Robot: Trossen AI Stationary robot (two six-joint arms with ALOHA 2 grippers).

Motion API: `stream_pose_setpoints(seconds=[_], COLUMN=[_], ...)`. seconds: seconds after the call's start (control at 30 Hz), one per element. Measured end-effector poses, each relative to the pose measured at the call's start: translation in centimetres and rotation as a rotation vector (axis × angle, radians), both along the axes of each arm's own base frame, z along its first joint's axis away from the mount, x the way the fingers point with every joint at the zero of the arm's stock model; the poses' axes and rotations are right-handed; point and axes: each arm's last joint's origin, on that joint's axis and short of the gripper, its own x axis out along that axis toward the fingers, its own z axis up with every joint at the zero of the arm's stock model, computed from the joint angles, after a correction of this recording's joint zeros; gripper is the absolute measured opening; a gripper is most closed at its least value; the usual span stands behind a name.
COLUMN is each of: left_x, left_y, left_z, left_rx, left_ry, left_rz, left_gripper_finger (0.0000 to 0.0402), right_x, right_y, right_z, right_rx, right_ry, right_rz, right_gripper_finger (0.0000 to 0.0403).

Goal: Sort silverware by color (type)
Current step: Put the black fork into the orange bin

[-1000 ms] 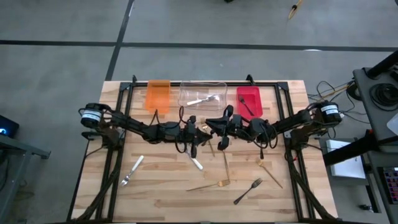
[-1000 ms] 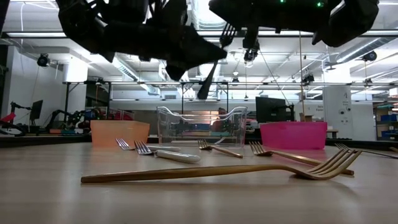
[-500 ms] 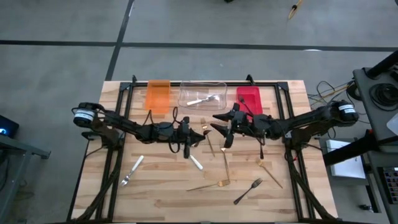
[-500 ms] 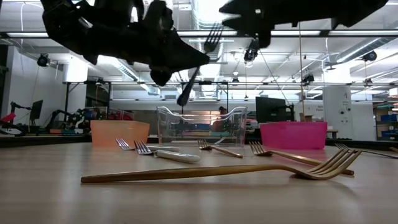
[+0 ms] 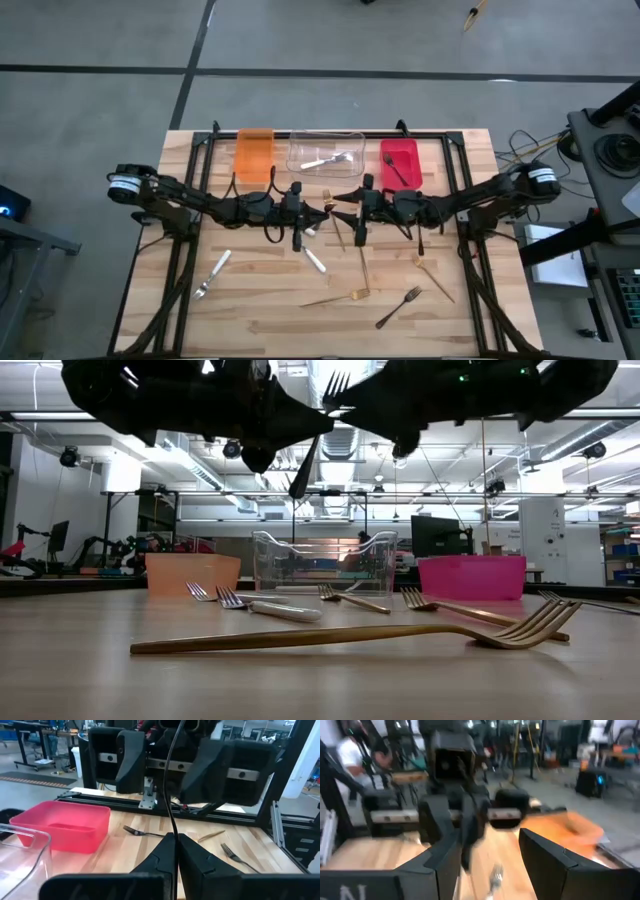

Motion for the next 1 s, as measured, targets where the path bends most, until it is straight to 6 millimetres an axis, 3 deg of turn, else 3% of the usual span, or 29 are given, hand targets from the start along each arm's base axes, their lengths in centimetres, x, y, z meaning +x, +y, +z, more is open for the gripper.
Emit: stream_pose_setpoints(seconds=[0.23, 0.57, 1.0], left_x=[0.0, 0.0, -0.1], left_y=[0.0, 0.0, 0.3], left_z=[0.0, 0.0, 0.3], left_rx=[0.003, 0.034, 0.053], left_ry=[0.003, 0.006, -0.004], left_rz=[0.000, 0.000, 0.079], left_gripper_finger=[0.0000, 0.0000, 0.0011], right_x=[0.8, 1.9, 1.9], right_y=[0.1, 0.3, 0.1], right_z=[-0.5, -0.3, -0.1], right_rx=[-0.037, -0.074, -0.042], right_ry=[-0.066, -0.064, -0.095], right_rz=[-0.003, 0.043, -0.014], right_gripper_finger=[0.0159, 0.0018, 0.0008])
